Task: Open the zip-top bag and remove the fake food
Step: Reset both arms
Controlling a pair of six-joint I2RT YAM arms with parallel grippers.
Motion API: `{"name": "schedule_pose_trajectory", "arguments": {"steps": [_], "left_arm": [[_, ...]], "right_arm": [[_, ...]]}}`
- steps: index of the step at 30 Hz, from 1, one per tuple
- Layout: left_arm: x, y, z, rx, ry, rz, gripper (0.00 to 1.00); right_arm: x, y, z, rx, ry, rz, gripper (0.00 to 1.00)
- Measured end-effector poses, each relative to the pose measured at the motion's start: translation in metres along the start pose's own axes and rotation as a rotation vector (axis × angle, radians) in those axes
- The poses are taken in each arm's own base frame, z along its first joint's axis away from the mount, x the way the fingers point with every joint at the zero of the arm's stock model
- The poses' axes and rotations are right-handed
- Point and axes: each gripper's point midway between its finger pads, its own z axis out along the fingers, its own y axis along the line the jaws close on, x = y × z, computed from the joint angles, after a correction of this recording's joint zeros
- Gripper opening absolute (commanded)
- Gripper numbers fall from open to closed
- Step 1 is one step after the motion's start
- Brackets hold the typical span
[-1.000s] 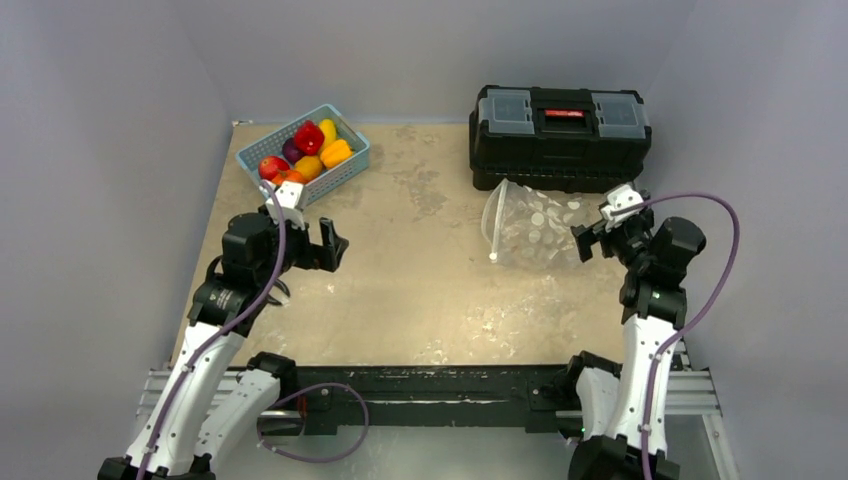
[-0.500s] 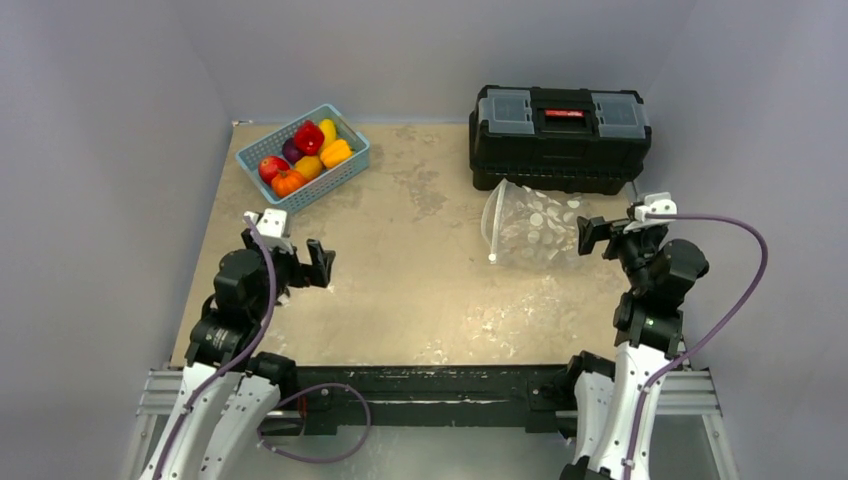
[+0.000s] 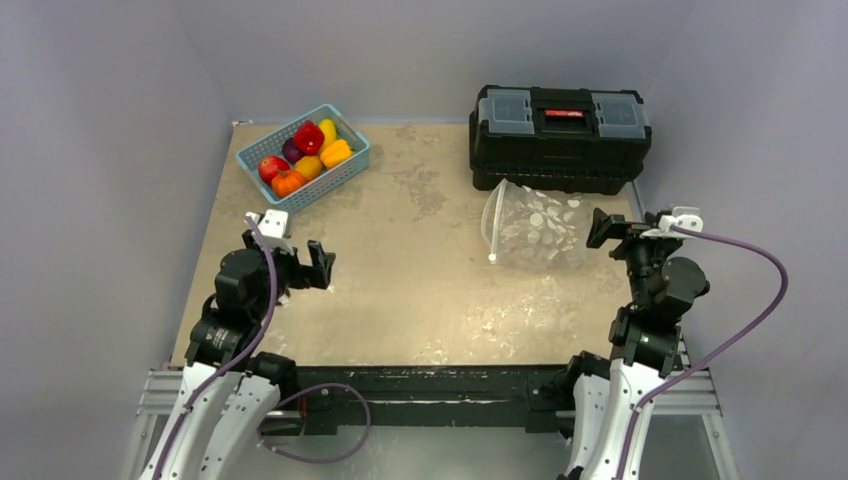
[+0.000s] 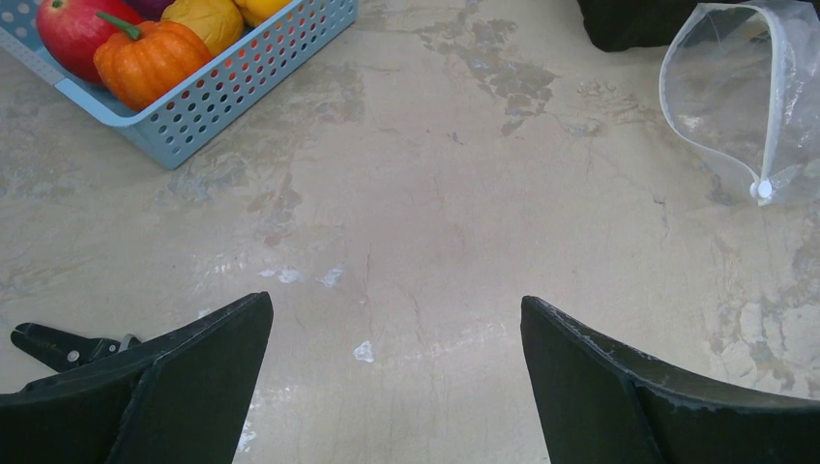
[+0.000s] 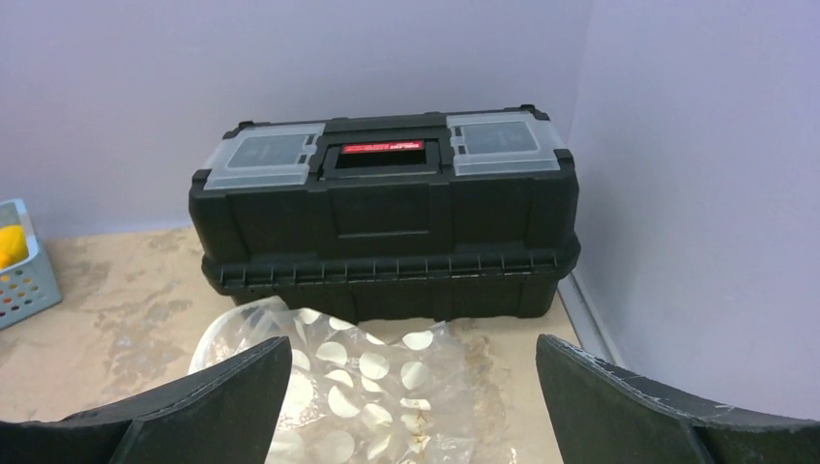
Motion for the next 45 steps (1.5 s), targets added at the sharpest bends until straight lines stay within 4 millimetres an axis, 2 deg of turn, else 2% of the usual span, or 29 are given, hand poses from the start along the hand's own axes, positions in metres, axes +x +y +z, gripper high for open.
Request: {"name": "schedule_pose_trajectory", "arguments": {"steps": [16, 45], "left_arm": [[-0.005, -0.003, -0.006, 0.016, -0.030, 0.000, 1.00], [-0.006, -0.004, -0.008, 0.020, -0.036, 0.000, 1.00]], "right_arm": [[-0.004, -0.003, 0.000, 0.016, -0.041, -0.002, 0.99], [-0.007, 0.012, -0.001, -0.076, -0.065, -0.043, 0.99]]}}
